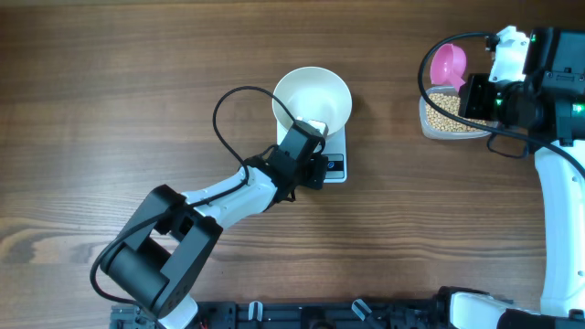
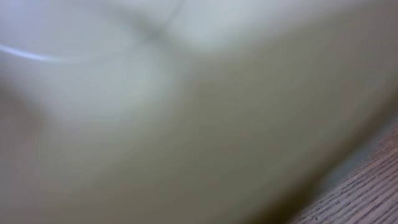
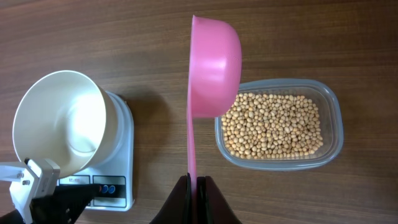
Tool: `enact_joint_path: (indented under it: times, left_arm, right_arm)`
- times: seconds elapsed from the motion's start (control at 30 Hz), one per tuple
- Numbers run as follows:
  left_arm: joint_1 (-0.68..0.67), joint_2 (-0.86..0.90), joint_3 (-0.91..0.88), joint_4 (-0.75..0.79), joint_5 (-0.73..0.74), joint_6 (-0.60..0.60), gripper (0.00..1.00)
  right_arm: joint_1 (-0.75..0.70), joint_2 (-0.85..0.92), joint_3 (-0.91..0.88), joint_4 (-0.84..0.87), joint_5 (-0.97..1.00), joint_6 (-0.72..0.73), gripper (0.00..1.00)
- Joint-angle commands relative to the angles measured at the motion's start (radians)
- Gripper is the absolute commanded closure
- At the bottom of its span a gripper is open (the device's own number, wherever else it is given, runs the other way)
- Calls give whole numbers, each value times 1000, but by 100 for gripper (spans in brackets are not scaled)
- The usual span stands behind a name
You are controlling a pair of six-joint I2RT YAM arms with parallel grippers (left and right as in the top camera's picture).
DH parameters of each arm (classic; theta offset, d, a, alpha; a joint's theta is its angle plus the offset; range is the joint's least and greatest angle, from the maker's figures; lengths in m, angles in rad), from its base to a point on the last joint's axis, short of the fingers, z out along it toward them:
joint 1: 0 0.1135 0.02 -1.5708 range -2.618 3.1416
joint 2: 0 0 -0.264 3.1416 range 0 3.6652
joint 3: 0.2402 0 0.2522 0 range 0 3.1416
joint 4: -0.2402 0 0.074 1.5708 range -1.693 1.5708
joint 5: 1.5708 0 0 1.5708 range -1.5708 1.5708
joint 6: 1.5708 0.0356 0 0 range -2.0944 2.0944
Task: Scoop item into bowl and weigh 150g on scale
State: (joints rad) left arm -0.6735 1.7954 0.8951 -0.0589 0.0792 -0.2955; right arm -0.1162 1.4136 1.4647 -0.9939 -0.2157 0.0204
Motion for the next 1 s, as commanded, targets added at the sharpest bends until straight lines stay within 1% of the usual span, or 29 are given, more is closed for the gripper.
enact_joint_path:
  times: [0.0, 0.97]
  left_arm:
    - [2, 32, -18, -27, -17, -8, 96]
    - [2, 34, -18, -51, -18, -8, 96]
  right_arm:
    - [-1, -13, -3, 2, 13, -19, 96]
    - [-1, -13, -3, -16, 13, -19, 96]
